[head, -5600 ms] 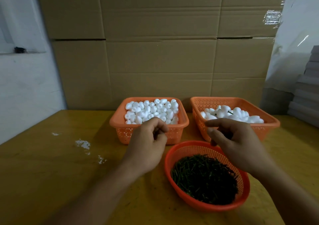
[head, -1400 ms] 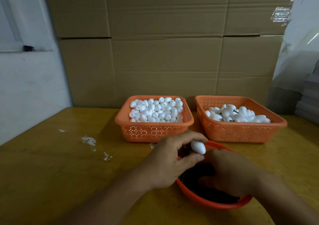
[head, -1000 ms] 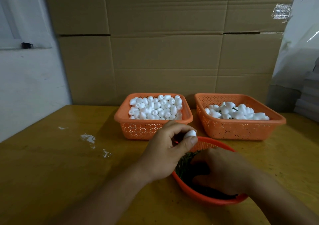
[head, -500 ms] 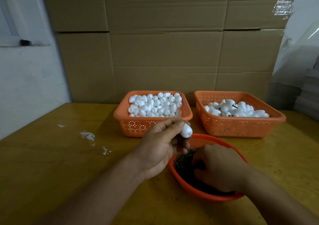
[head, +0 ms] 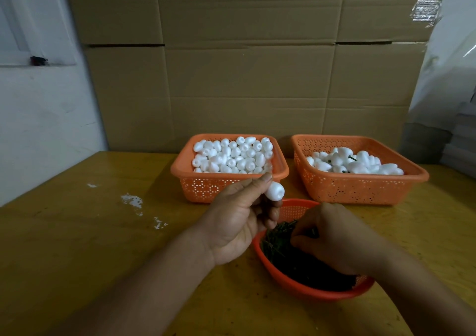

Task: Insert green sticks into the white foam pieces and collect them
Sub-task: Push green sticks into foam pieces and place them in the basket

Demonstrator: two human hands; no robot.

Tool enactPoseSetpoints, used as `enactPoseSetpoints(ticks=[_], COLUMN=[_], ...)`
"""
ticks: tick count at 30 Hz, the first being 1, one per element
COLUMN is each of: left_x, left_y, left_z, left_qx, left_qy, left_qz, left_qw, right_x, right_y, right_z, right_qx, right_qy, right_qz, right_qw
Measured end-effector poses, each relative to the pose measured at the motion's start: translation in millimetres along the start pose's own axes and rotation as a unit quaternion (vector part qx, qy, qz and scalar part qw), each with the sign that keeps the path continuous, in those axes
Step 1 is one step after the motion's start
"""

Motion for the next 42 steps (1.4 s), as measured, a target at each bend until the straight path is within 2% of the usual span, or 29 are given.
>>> enactPoseSetpoints(ticks=[7,13,18,26,30,35,42], left_x=[-1,-3,-3,-4,-6,-7,-7], left_y=[-1,-2,-3,-4,-5,-4,-6], left_z=[0,-1,-1,-1,-2,-3,-3], left_qx=[-0.007,-0.013,-0.013,-0.017,-0.015,-0.012,-0.012], left_qy=[0.001,0.012,0.013,0.014,0.015,0.019,0.019], left_qz=[0.003,0.013,0.009,0.005,0.003,0.004,-0.006], left_qw=[1.000,1.000,1.000,1.000,1.000,1.000,1.000], right_x=[-11,-18,-26,-23,-23,-28,-29], right_y=[0,1,8,3,-8,-17,-18], right_z=[0,2,6,5,6,7,7], right_qx=[0.001,0.015,0.034,0.003,-0.048,-0.111,-0.108], right_qy=[0.048,0.090,0.143,0.143,0.105,0.110,0.120], right_qz=[-0.056,-0.195,-0.327,-0.482,-0.497,-0.513,-0.509], right_qw=[0.997,0.977,0.934,0.864,0.860,0.844,0.845])
Point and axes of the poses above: each hand's wrist, its own z-axis away from the middle knuckle, its own x-axis out of the palm, y = z × x, the point moved 9 cm from there along -z, towards the middle knuckle, and after that the axes turned 5 degrees about -x, right-handed, at the moved point
